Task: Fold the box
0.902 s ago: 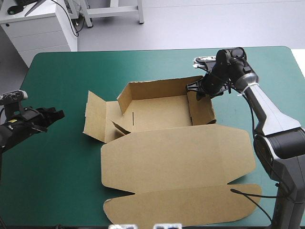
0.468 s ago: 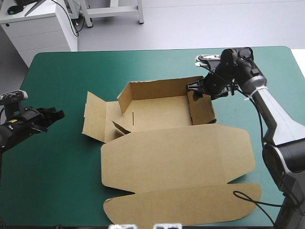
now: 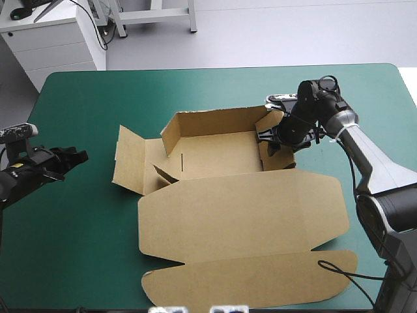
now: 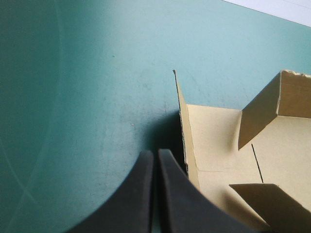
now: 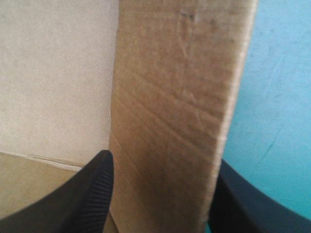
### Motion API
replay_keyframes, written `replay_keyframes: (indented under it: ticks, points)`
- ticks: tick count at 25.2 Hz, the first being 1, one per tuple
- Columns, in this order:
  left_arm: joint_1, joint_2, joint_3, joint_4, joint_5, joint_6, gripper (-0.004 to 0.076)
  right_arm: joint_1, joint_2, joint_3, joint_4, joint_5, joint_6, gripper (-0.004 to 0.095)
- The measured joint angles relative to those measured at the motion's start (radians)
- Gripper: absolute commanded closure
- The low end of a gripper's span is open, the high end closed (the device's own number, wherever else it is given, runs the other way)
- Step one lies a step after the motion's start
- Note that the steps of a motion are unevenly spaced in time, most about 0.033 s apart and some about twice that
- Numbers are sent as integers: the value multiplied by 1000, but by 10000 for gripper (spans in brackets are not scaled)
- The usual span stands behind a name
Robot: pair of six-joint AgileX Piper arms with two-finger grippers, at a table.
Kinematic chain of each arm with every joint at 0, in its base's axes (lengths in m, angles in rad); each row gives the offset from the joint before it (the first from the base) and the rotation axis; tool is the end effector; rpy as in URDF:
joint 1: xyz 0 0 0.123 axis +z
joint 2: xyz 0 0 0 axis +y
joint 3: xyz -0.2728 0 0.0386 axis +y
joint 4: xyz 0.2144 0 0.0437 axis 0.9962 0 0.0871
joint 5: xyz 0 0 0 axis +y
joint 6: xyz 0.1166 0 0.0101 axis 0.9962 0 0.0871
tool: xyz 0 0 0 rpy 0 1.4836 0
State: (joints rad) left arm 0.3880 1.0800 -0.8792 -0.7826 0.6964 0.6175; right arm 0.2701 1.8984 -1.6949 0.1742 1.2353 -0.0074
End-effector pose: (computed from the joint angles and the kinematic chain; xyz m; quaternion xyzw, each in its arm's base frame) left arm 0.2120 0.0294 0.3187 -0.0814 0.8734 -0.1289 0.4626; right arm 0.3502 0.1168 0.2557 -0.1177 0.9834 0.0983 0.0969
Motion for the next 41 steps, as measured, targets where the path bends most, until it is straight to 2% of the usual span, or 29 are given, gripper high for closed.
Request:
replay_keyframes:
  ticks: [1,2,4,5,6,12,14,21,30,41]
  points:
    - [0,0,0,0,0,0,716,0,4,3,-4,-1,-3,603]
    - [0,0,0,0,0,0,716,0,4,4,-9,-2,-3,713]
    - [0,0,0,0,0,0,716,0,4,5,-18,-3,-7,849]
    - [0,0,0,0,0,0,716,0,4,5,-22,-4,-7,908]
    - [0,0,0,0,-1,0,716,0,4,5,-27,-4,-8,922]
    - [0,0,0,0,-1,0,716,-13,4,6,-37,-4,-39,927]
    - [0,0,0,0,-8,0,716,-44,4,6,-27,-4,-91,927]
    - [0,0,0,0,-72,0,716,-207,-42,8,195,-3,-192,927]
    - [0,91,0,-1,-116,0,716,-255,-330,8,115,9,-237,927]
    - [-2,266,0,-38,-135,11,716,-257,-599,8,132,16,-289,927]
